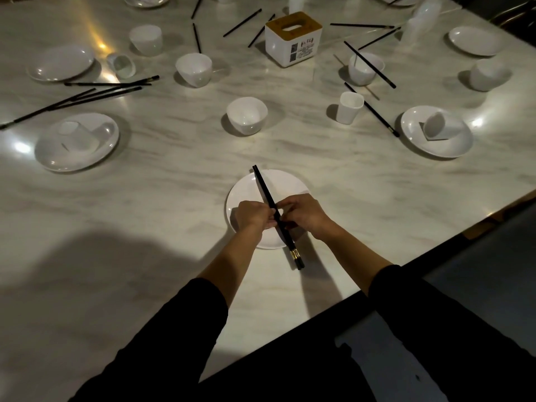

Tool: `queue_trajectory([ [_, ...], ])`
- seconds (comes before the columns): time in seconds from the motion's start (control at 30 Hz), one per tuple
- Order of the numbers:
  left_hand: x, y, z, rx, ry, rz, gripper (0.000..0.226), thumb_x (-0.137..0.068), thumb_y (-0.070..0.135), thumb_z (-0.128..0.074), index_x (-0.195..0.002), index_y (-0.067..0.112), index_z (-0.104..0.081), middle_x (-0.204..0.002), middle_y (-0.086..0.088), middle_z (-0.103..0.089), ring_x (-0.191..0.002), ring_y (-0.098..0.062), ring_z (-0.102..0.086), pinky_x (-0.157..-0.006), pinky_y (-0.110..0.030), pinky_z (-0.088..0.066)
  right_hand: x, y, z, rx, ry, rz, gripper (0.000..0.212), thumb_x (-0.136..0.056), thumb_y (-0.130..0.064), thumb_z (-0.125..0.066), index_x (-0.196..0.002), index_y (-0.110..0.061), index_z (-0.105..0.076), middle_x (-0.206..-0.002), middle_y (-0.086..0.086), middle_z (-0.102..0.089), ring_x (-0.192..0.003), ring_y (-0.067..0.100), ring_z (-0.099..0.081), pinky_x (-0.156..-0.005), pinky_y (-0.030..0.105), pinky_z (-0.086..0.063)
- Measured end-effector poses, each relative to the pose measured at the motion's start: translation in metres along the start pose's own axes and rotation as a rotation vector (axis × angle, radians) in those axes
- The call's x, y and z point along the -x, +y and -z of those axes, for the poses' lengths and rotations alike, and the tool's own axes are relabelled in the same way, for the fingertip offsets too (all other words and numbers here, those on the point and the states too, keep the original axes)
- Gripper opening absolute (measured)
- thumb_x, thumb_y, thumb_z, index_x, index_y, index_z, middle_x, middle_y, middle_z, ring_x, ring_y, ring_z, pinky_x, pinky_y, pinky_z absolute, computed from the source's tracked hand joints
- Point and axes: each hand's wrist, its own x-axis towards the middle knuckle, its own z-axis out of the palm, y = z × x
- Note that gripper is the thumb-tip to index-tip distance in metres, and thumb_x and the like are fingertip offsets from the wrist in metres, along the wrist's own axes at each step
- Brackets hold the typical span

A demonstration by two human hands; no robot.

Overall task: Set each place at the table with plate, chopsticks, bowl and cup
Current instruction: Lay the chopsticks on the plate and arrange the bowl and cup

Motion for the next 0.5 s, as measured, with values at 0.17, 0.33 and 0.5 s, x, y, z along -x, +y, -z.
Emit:
queue_trajectory([
  [0.17, 0.004, 0.004, 0.002, 0.017, 0.002, 0.011, 0.006, -0.082, -0.015, -0.059, -0.086, -0.014, -0.064, -0.074, -0.022, -0.066, -0.043, -0.019, -0.062, -0.048, -0.026, -0.056, -0.001, 0.001, 0.0, -0.019, 0.01, -0.013, 0.033, -0.077, 0.0, -0.067, -0.109, -0.008, -0.072, -0.095, 0.011, -0.072, -0.079, 0.016, -0.066, -0.063, 0.007, -0.049],
  [0.33, 0.0, 0.0, 0.027, -0.526, 0.302, -0.27, 0.031, -0.079, 0.012, -0.055, -0.106, 0.015, -0.07, -0.107, -0.006, -0.071, -0.102, -0.029, -0.066, -0.093, -0.033, -0.051, -0.007, 0.002, 0.005, 0.083, 0.359, 0.008, 0.017, -0.086, -0.018, -0.064, -0.1, -0.013, -0.073, -0.095, 0.007, -0.068, -0.076, 0.017, -0.064, -0.069, 0.025, -0.051],
  [0.5, -0.012, -0.015, 0.056, -0.853, 0.541, -0.464, 0.047, -0.074, 0.015, -0.052, -0.12, 0.009, -0.054, -0.118, -0.015, -0.054, -0.111, -0.036, -0.05, -0.098, -0.047, -0.044, -0.015, 0.013, 0.016, 0.412, 0.5, -0.068, 0.036, -0.09, -0.009, -0.051, -0.125, -0.014, -0.055, -0.122, 0.014, -0.05, -0.113, 0.032, -0.05, -0.078, 0.038, -0.049],
])
